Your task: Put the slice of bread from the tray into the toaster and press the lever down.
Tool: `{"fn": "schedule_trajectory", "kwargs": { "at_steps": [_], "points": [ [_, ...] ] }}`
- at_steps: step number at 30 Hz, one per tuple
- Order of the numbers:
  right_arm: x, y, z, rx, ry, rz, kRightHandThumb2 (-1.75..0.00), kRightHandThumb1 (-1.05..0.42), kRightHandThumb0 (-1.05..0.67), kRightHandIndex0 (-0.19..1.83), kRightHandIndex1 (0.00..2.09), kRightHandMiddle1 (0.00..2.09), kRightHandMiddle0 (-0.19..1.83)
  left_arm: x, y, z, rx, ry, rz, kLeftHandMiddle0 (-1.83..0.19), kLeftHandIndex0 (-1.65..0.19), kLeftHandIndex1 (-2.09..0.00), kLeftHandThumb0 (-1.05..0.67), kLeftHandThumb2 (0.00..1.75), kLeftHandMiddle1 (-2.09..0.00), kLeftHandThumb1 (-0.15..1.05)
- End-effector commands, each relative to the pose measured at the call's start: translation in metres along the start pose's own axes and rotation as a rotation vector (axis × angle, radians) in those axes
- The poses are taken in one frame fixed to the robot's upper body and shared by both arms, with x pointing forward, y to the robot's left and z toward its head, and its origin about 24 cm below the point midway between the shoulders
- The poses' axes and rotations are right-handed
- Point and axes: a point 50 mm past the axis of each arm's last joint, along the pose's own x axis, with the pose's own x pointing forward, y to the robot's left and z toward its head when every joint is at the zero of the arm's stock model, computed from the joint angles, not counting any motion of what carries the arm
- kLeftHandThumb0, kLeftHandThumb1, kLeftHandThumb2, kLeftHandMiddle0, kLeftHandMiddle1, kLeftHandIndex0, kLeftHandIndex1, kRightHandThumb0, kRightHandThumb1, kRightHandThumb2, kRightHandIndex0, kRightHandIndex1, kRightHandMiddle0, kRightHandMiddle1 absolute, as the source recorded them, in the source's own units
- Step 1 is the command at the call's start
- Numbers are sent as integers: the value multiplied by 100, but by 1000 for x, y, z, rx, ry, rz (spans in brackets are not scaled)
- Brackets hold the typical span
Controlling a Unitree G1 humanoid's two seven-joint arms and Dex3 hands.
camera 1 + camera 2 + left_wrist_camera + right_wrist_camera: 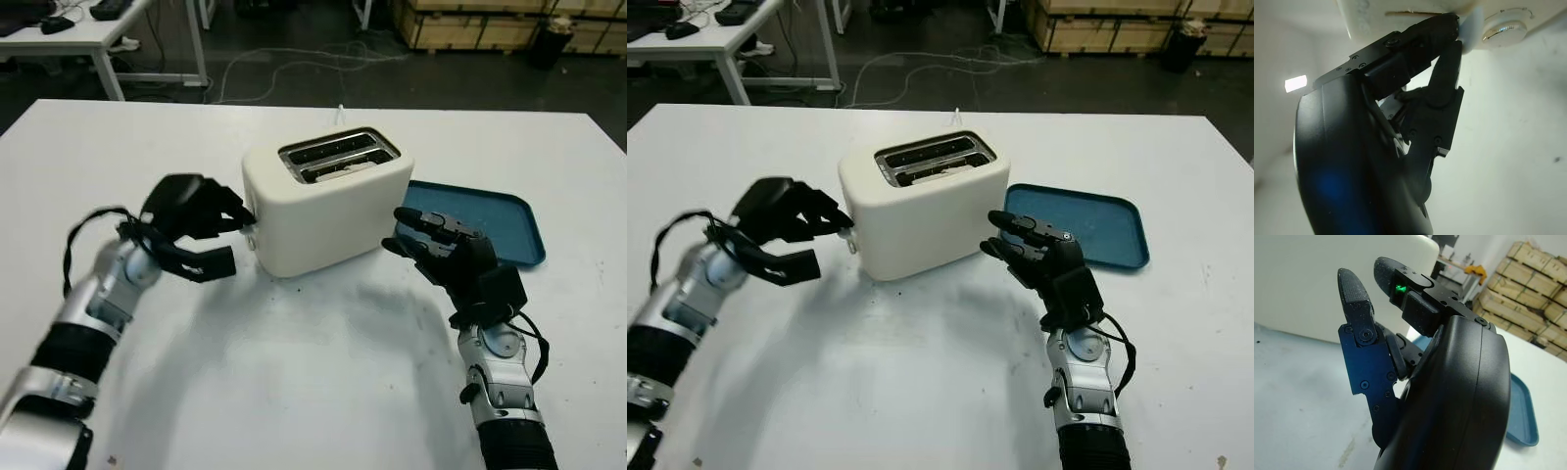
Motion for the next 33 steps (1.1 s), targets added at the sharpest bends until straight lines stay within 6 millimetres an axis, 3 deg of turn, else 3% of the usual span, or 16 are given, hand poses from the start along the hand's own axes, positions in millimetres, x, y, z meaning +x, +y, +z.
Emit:
{"fn": "schedule_trajectory", "kwargs": {
  "at_steps": [1,5,8,18,24,28,30,33],
  "points": [
    [0,-2,1,5,-11,-5,0,-87,-50,117,0,0,103,-15,-96,35,-119,-39,-322,-81,-116,0,-24,11,-99,92],
    [0,-1,0,2,-4,-3,0,-87,-52,118,0,0,103,-20,-98,29,-97,-12,-325,-80,-113,0,-25,13,-95,92],
    [0,1,0,5,-4,5,0,-87,-50,118,1,0,103,-22,-95,25,-84,-13,-310,-80,-116,-2,-23,11,-113,92],
    [-1,2,-2,20,-2,16,0,-87,-50,117,0,0,103,-22,-89,22,-88,-7,-302,-82,-115,-1,-19,6,-107,92],
    [-1,1,-1,12,1,13,0,-87,-51,117,0,0,103,-14,-72,28,-80,-39,-265,-81,-115,-1,-21,8,-100,92],
    [-1,0,-2,4,-4,17,0,-87,-51,117,0,0,103,-9,-61,40,-181,-63,-167,-85,-119,-3,-22,6,-103,92],
    [0,0,-2,-2,-3,16,0,-87,-52,117,0,0,102,-13,-71,43,-277,-22,-137,-82,-117,-2,-23,9,-111,92],
    [0,0,-2,-2,0,15,0,-87,-52,117,0,0,103,-24,-100,37,-336,104,-178,-79,-113,-1,-22,12,-104,92]
  ]
}}
